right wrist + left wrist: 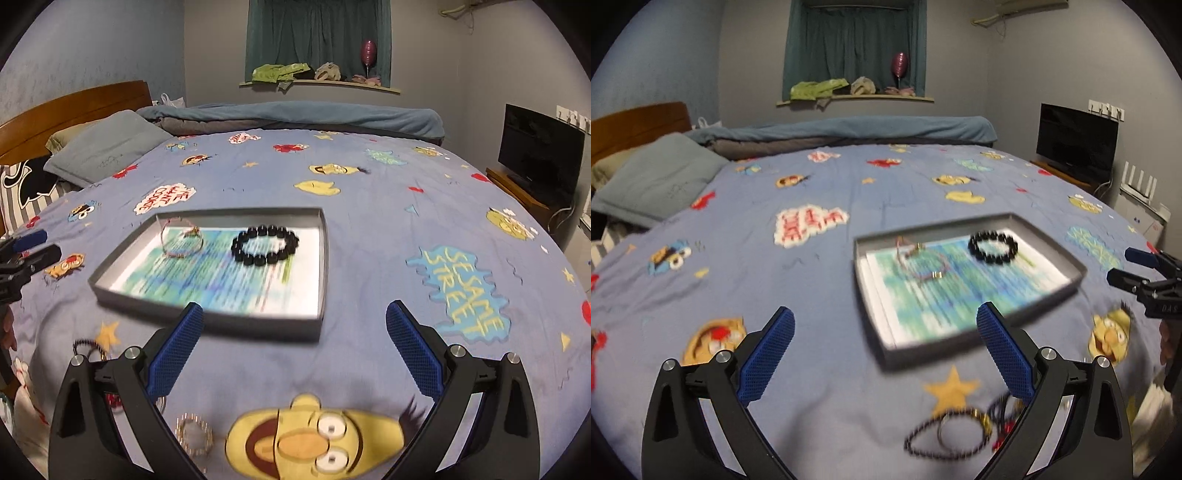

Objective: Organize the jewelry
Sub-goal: 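Move both tools back to the jewelry pile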

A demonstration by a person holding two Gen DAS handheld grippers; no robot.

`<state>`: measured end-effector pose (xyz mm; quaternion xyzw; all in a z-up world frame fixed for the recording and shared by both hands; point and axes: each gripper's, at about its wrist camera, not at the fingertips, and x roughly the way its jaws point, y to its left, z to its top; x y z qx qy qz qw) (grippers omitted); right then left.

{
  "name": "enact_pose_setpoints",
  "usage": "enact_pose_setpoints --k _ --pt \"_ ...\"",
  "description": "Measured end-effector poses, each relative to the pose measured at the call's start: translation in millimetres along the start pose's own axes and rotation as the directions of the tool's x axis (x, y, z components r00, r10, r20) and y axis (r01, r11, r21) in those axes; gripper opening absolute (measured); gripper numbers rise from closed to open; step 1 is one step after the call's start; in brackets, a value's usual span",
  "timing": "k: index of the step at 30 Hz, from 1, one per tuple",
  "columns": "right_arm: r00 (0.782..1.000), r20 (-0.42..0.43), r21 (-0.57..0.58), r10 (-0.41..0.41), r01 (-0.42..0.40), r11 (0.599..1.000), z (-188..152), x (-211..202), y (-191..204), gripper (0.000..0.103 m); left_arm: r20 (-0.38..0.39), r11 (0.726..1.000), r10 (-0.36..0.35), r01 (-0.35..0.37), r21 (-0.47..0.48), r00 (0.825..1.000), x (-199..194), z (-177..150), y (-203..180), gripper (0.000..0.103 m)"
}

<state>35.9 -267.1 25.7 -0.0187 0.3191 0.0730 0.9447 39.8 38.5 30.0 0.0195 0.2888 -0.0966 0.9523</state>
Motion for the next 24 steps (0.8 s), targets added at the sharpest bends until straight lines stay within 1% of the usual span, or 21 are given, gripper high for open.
enact_pose_setpoints --k 2,5,7,10,14,16,18,20,22,23,24 --pt "1.000 -0.020 0.007 -0.002 0.003 1.000 -13 -2 1 0.098 -0.025 1.000 -0.012 0.012 -0.004 1.000 -1 -15 1 0.098" --pt "0.998 -0.062 0.009 0.015 -0.015 1.000 -33 -3 1 0.098 -0.065 1.000 -0.019 0.019 -0.012 0.998 -2 -37 1 0.098" --pt "0.998 -0.049 0.004 0.026 -0.026 1.000 -49 -7 3 0.098 -0.079 1.000 -0.023 0.022 -0.008 0.997 -4 -50 0 0.098" --pt "0.998 -0.060 -0.028 0.011 -0.013 1.000 -65 -10 8 0.098 -0.103 1.000 -0.015 0.017 0.017 0.995 -6 -71 -6 0.098" --pt "0.994 -0.080 -0.006 0.071 -0.071 0.997 -81 -11 14 0.098 -0.119 1.000 -0.010 0.010 -0.002 0.993 -6 -91 -8 0.098" --pt "0.995 -0.074 -0.023 0.067 -0.069 0.997 -86 -12 19 0.098 -0.128 1.000 -0.012 0.013 0.005 0.992 -5 -95 -8 0.098" --pt "0.996 -0.075 -0.056 0.052 -0.056 0.997 -90 -12 27 0.098 -0.130 1.000 0.007 -0.004 0.022 0.991 -4 -97 -10 0.098" --pt "0.995 -0.077 -0.071 0.060 -0.066 0.995 -92 -13 32 0.098 -0.140 1.000 0.015 -0.011 0.027 0.990 -2 -96 -10 0.096" --pt "0.995 -0.079 -0.088 0.062 -0.069 0.994 -93 -13 37 0.098 -0.145 1.000 0.006 -0.003 0.021 0.989 -1 -95 -8 0.094" --pt "0.995 -0.077 -0.104 0.056 -0.063 0.993 -93 -14 40 0.098 -0.143 1.000 -0.001 0.003 0.017 0.990 -2 -94 -7 0.091" --pt "0.996 -0.074 -0.113 0.050 -0.058 0.992 -94 -14 42 0.098 -0.145 1.000 -0.006 0.008 0.017 0.989 -1 -93 -8 0.082"
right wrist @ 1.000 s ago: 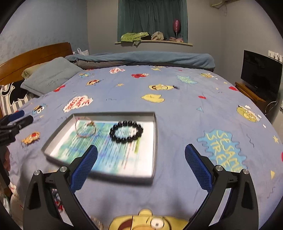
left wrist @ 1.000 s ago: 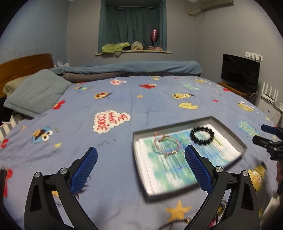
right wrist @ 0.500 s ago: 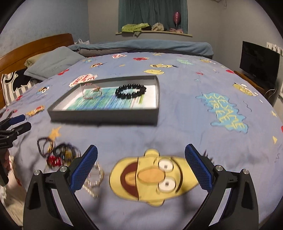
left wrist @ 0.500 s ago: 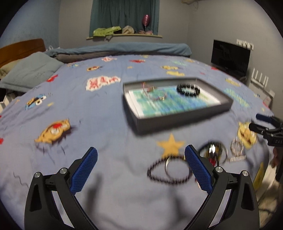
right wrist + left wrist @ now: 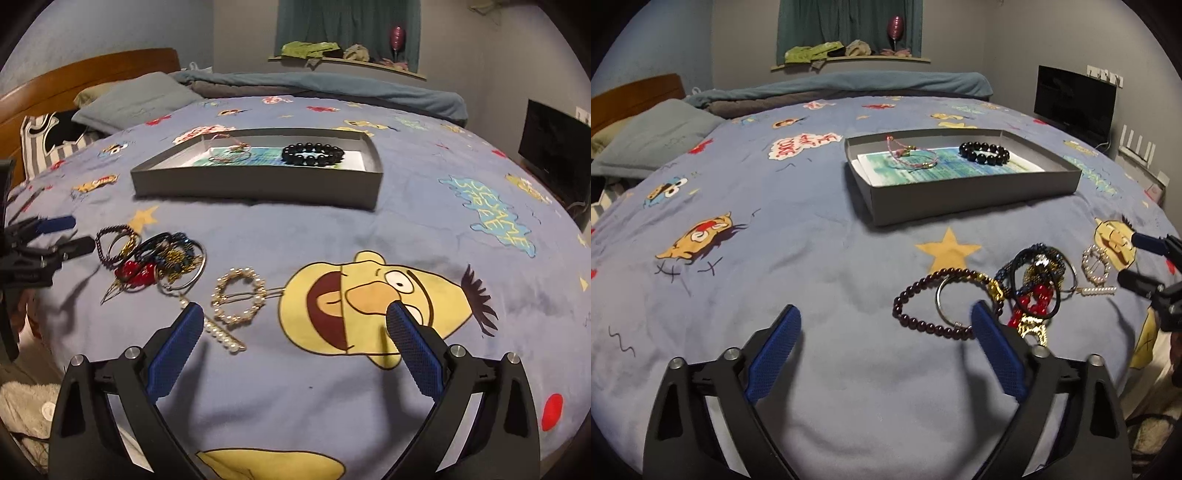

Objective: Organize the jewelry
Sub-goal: 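Move both tools back to the jewelry pile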

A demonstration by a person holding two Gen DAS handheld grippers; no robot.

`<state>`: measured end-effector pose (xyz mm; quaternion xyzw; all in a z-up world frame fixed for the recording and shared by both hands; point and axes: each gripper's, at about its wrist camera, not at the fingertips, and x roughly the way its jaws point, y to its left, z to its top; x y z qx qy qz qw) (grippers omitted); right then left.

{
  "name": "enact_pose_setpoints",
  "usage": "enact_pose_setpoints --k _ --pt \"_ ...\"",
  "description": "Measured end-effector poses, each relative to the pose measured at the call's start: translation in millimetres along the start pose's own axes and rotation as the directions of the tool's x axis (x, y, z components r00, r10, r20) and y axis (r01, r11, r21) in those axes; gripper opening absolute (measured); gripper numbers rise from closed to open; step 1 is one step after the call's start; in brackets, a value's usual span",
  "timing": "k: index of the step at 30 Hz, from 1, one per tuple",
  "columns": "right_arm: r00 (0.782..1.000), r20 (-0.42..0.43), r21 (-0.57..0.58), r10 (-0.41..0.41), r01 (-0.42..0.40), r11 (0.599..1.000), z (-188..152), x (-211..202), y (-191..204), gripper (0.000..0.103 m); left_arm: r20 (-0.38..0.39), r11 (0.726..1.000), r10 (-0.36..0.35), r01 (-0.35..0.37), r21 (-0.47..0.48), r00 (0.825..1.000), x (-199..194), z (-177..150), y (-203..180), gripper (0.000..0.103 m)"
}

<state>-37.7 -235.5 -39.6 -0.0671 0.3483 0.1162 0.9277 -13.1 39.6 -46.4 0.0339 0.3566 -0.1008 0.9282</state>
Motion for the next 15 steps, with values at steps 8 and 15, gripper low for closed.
enact_pose_setpoints --k 8,15 --pt "1.000 0.002 0.020 0.007 -0.007 1.000 3 3 -2 0.097 -0.056 1.000 -0.022 0.023 0.020 0.998 12 3 -3 0.051" --pt "1.000 -0.001 0.033 0.028 -0.028 0.999 3 7 1 0.095 -0.078 0.999 -0.045 0.046 0.005 0.996 22 2 -2 0.032"
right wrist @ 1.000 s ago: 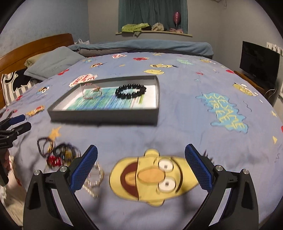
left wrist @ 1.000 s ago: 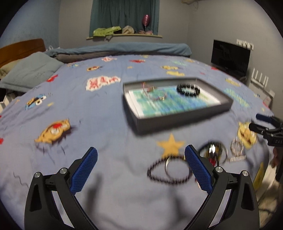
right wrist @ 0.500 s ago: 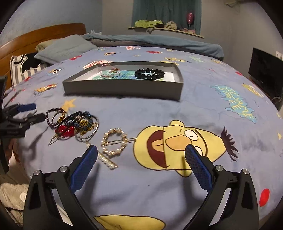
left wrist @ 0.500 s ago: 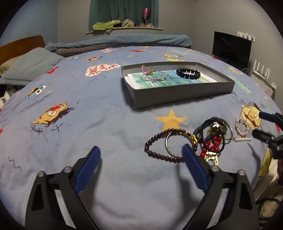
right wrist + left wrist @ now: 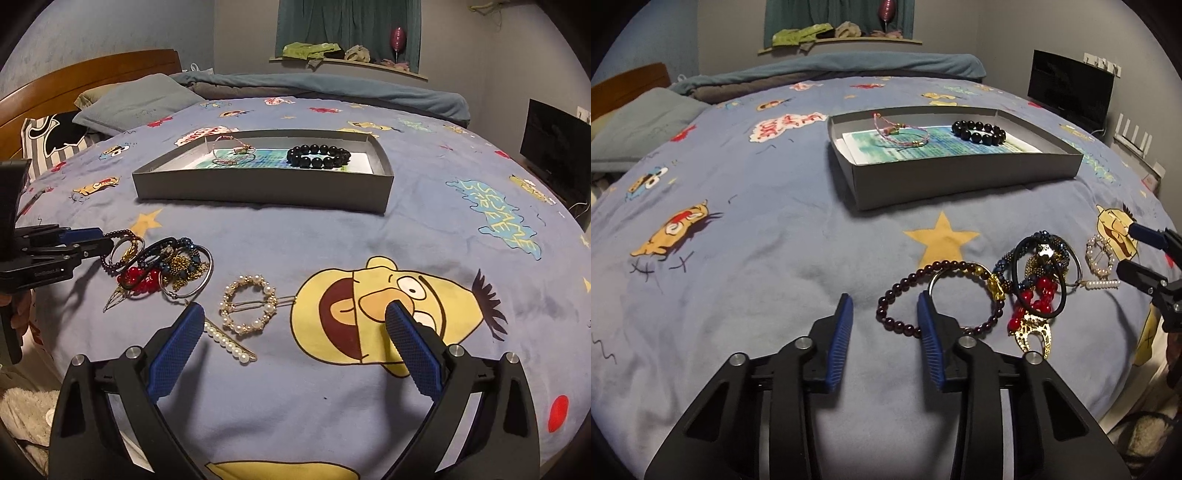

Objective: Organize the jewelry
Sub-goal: 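Move both tools back to the jewelry pile, then grasp the dark red bead bracelet with the left tool while the right tool grasps the pearl ring clip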

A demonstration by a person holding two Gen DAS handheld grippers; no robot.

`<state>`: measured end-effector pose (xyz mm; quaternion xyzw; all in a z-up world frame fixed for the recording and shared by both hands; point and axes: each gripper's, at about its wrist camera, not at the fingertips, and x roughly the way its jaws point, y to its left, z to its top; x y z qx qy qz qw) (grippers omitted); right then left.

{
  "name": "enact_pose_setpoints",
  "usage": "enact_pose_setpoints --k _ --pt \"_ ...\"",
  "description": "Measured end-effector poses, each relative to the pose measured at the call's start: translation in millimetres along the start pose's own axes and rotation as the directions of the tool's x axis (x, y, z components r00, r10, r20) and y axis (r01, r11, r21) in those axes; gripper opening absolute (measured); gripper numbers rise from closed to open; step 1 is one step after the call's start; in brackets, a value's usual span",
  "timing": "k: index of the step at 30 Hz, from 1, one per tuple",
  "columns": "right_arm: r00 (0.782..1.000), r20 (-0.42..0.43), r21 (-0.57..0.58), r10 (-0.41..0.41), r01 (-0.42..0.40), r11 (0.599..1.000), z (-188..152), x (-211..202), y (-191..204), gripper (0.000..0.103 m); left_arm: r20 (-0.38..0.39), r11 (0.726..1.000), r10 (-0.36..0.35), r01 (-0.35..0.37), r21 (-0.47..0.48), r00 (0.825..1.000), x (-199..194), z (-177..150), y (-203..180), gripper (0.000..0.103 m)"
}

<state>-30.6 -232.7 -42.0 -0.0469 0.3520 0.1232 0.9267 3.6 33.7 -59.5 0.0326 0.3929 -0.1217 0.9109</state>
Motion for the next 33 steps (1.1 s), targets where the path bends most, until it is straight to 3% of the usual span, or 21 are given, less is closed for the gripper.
enact_pose_setpoints --k 3,8,16,20,25,28,33 --pt "1.000 -0.006 0.009 0.009 -0.009 1.000 -1 2 1 0.092 0.006 1.000 -0.006 0.005 0.014 1.000 2 -1 -2 0.017" --pt "1.000 -0.012 0.023 0.027 -0.026 0.999 -1 4 1 0.089 0.023 1.000 0.003 -0.004 0.029 1.000 2 -1 -3 0.007" --pt "0.998 -0.027 0.012 0.056 -0.056 0.998 1 12 9 0.078 0.034 0.999 -0.006 0.005 0.033 0.999 -2 -2 -8 0.006" --pt "0.999 -0.030 -0.012 0.027 -0.028 1.000 0 18 13 0.067 0.036 1.000 -0.010 0.009 0.028 0.999 -2 -2 -7 0.006" --pt "1.000 -0.019 -0.058 -0.012 0.011 0.998 -1 22 19 0.061 0.028 1.000 -0.011 0.010 0.023 1.000 -1 -2 -5 0.006" --pt "1.000 -0.002 -0.100 -0.030 0.030 0.995 -3 21 23 0.047 0.027 1.000 -0.011 0.010 0.022 1.000 0 -3 -6 0.006" --pt "1.000 0.005 -0.087 -0.014 0.014 0.996 -1 19 18 0.047 0.026 1.000 -0.010 0.009 0.023 1.000 2 -3 -6 0.006"
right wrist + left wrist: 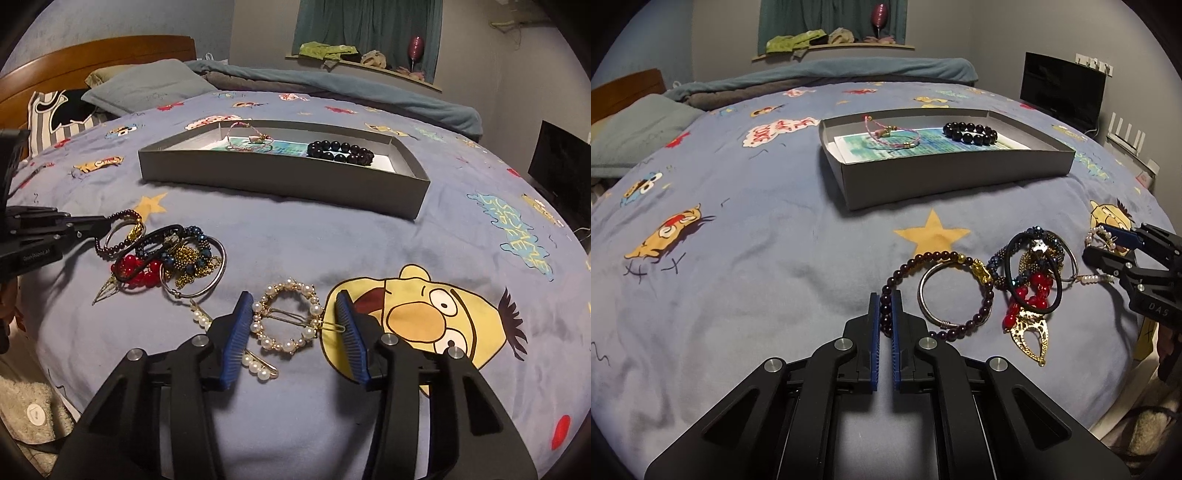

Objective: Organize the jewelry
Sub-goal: 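Grasp the dark red bead bracelet with the left tool while the right tool grasps the pearl ring clip, then carry the bead bracelet and pearl clip into the box and release both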

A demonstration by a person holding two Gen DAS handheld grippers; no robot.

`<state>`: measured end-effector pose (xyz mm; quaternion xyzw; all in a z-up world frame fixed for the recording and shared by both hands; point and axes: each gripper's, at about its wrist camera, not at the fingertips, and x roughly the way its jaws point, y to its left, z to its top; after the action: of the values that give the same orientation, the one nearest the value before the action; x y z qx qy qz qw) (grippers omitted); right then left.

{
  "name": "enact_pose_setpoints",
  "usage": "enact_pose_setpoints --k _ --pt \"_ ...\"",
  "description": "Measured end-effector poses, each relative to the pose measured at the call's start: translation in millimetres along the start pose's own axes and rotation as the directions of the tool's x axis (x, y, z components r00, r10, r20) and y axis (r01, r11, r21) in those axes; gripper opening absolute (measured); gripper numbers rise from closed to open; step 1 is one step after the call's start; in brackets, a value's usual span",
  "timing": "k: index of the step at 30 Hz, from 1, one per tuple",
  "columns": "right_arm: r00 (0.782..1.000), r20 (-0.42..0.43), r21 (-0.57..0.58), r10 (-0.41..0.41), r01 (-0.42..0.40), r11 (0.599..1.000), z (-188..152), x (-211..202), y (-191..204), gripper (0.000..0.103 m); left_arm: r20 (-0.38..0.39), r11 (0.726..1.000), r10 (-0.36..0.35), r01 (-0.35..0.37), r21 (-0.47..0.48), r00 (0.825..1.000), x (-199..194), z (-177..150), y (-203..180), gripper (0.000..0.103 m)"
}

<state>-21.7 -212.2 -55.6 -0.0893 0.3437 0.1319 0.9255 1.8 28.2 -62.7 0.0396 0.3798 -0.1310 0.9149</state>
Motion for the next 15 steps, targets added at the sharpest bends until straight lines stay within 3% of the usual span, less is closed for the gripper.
enact_pose_setpoints --k 5,15 --pt "1.000 0.025 0.015 0.004 -0.004 1.000 7 -6 -7 0.047 0.008 1.000 -0.011 0.011 -0.015 1.000 -2 2 2 0.006" --pt "0.999 0.032 0.037 0.002 -0.003 0.999 20 -8 -18 0.047 0.076 0.999 0.033 -0.032 -0.010 0.997 -23 15 15 0.006"
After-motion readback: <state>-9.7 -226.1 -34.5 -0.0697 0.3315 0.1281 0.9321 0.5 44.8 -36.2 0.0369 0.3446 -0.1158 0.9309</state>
